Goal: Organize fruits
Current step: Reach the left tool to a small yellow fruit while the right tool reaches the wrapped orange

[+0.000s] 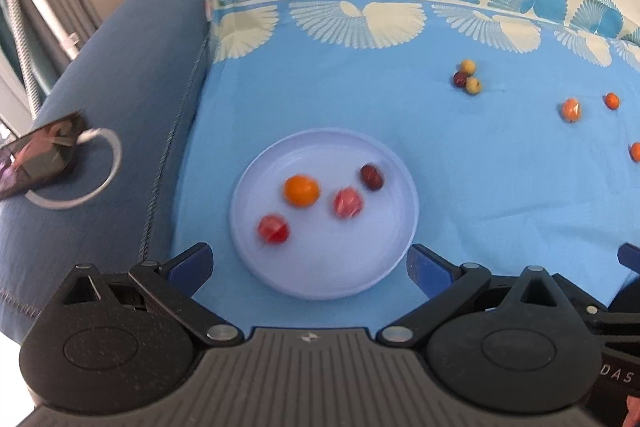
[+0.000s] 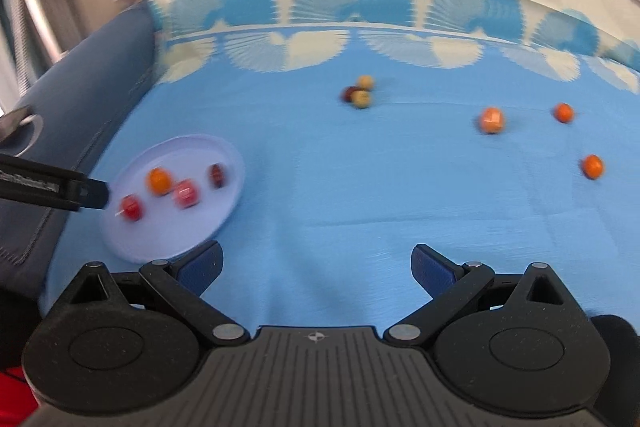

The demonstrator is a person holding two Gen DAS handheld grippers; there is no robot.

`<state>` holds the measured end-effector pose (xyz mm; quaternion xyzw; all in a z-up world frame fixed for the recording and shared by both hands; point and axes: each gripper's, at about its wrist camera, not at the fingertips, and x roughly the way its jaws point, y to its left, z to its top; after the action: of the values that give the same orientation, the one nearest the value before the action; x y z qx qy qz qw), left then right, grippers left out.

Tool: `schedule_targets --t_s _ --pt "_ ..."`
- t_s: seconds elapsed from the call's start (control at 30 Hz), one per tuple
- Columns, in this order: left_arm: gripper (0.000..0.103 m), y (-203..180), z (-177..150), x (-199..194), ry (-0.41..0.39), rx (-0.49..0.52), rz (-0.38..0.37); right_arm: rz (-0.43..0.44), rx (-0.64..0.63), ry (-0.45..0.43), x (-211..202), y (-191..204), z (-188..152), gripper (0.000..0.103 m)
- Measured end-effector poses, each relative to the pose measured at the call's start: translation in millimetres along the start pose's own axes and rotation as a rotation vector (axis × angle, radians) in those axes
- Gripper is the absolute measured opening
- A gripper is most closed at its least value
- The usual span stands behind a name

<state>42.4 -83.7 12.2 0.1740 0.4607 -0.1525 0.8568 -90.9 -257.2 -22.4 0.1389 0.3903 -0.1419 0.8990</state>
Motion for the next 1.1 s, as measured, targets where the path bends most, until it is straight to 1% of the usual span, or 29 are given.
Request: schedule_targets --t_s 0.13,0.27,0.37,0.47,0.53,0.63,0.67,0.77,0.87,0.9,0.93,0.97,1.03,1.1 --pt "0.103 -23 30 17 0.014 -0.006 -0.049 -0.068 0.048 -0.024 15 -33 9 0.100" --pt "0.103 -55 67 42 0.027 -0.048 -0.105 -0.148 0.092 -0.058 39 -71 23 0.100" --pt "0.103 -87 98 66 0.020 -0.062 -0.115 -0.216 0.123 -0.111 64 -103 34 0.100" --pt "0.103 -126 132 99 0.014 -0.046 -0.102 -0.279 0.165 -0.149 98 -137 48 0.100" --pt "0.103 -150 154 128 0.038 -0.036 -0.095 -0.302 0.195 -0.138 127 -159 60 0.100" --pt "0.103 -172 175 169 0.096 -0.090 -0.136 -0.321 0.220 -0.130 168 -185 75 0.100" --pt "0.103 -177 179 181 0.109 -0.114 -0.136 -0.328 0.225 -0.130 183 -195 79 0.100" --pt "0.103 -193 192 212 0.137 -0.148 -0.101 -0.331 0.244 -0.131 218 -214 91 0.100" --pt "0.103 -208 203 233 0.153 -0.112 -0.049 -0.337 0.253 -0.141 242 -222 95 0.100" --pt "0.103 -213 205 239 0.159 -0.099 -0.029 -0.350 0.247 -0.146 245 -222 95 0.100" --pt "0.103 -216 207 244 0.166 -0.085 -0.017 -0.377 0.220 -0.165 248 -220 93 0.100" --pt "0.103 -219 208 248 0.176 -0.074 -0.011 -0.404 0.190 -0.165 250 -217 92 0.100" --pt "0.103 -220 210 254 0.198 -0.071 -0.008 -0.408 0.181 -0.166 250 -217 92 0.100" --pt "0.103 -217 213 257 0.220 -0.104 -0.010 -0.404 0.188 -0.161 250 -219 93 0.100"
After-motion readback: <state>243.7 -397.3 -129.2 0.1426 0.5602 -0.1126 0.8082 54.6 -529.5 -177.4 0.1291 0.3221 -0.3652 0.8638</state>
